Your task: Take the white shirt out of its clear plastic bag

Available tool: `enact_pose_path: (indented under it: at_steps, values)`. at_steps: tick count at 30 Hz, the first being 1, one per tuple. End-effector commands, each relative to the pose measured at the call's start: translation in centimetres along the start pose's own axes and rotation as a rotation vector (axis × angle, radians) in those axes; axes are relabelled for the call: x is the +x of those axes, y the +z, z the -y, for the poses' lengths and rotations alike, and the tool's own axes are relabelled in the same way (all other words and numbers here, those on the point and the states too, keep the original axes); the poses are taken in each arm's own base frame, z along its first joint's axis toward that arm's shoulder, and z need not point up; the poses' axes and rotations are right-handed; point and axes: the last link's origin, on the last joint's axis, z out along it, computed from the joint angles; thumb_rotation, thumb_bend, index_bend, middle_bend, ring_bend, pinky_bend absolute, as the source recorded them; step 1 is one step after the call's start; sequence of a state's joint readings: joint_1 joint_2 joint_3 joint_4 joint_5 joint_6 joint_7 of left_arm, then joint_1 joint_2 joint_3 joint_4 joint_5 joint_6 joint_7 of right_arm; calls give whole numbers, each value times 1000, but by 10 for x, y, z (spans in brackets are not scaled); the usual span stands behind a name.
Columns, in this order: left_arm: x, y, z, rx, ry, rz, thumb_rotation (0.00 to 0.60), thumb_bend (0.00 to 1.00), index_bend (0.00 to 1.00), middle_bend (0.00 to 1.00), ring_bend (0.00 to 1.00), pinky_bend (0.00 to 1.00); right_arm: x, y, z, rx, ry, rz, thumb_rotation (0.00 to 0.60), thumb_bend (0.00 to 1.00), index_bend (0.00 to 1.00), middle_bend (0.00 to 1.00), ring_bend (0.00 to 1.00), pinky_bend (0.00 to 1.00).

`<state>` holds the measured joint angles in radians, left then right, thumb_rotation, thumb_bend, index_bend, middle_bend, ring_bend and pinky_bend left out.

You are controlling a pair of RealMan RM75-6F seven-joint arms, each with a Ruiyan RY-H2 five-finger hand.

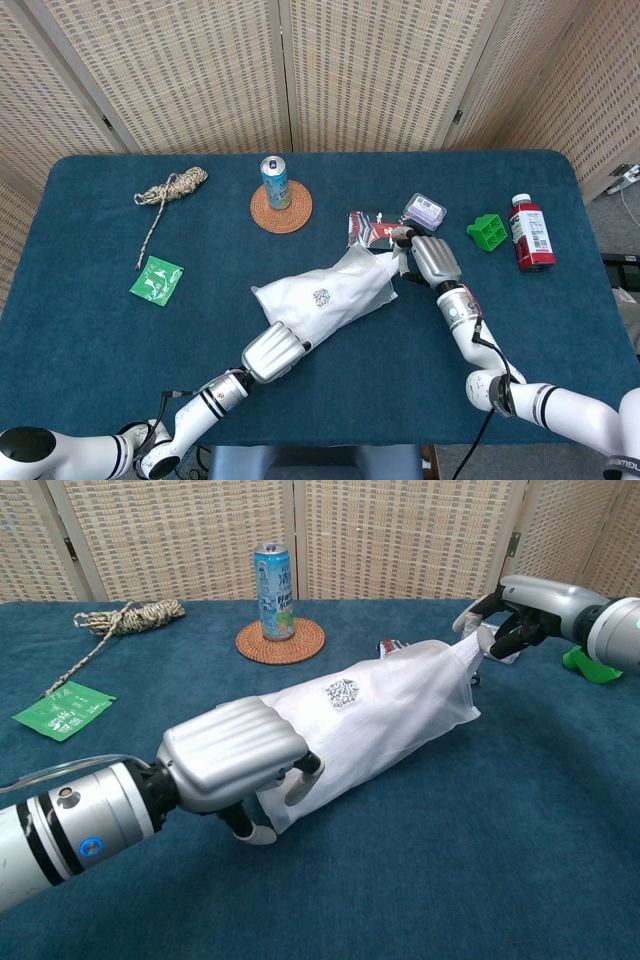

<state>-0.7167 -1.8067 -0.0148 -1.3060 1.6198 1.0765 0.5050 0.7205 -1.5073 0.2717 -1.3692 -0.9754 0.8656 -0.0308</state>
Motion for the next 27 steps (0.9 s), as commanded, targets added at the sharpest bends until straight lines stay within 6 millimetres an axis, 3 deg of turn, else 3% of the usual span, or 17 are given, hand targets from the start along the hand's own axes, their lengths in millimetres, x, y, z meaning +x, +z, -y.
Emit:
enact_pose_path:
  at_steps: [1, 27]
  values:
    - [0, 1, -1, -1, 0, 1, 600, 25, 616, 1000, 965, 1000, 0, 0, 0, 0, -1, 1, 600, 736, 660, 229, 102, 282]
    - [-2, 0, 1, 12, -9, 18, 600, 241, 600, 1000, 963, 1000, -1, 1, -3, -11, 5, 6, 600, 744, 660, 229, 102, 282]
